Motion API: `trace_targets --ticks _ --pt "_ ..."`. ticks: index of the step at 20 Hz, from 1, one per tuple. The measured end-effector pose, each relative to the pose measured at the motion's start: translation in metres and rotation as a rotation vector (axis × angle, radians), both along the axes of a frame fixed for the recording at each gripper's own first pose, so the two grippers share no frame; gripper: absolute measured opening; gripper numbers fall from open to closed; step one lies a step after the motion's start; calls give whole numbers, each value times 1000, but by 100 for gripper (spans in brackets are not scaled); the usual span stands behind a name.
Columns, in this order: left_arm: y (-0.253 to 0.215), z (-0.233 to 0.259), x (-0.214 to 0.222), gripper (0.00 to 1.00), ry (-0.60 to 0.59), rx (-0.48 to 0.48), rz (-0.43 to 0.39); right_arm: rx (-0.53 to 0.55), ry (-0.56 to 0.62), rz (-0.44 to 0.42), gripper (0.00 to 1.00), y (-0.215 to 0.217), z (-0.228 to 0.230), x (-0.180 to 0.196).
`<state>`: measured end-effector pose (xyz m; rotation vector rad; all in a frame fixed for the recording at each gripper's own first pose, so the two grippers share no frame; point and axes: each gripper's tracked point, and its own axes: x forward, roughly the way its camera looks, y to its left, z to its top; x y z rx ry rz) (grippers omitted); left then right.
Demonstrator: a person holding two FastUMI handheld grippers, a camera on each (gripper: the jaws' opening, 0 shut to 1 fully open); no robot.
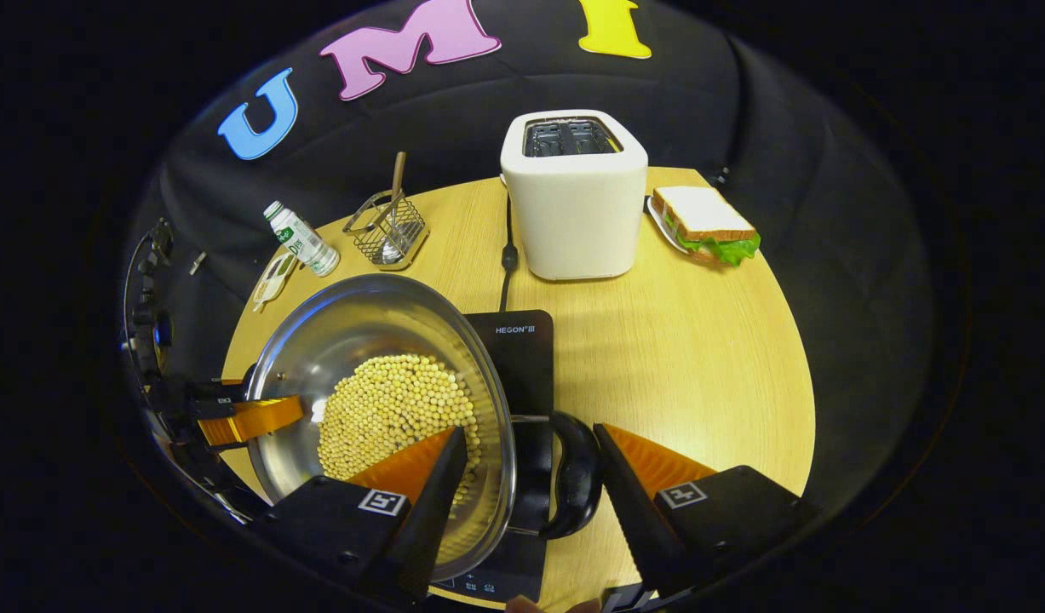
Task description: First push the handle of the pot to place it horizontally, then grasp the pot with both hands and set it on the induction cooktop.
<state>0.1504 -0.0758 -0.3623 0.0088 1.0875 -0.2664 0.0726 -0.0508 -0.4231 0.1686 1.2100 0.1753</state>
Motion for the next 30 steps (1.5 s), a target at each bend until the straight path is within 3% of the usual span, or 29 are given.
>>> trace_targets --ticks 6,13,23,30 --pt "7 15 -1 89 -43 11 27 -27 -47 -12 99 -4 14 1" --pt "20 61 -8 93 -178 50 17 -58 -198 -60 99 -15 61 6" --pt "18 196 -35 93 -510 -64 34 -78 -568 -100 99 -20 198 16" --pt "32 282 -70 93 -774 -22 39 -71 -771 -127 99 -8 285 -1"
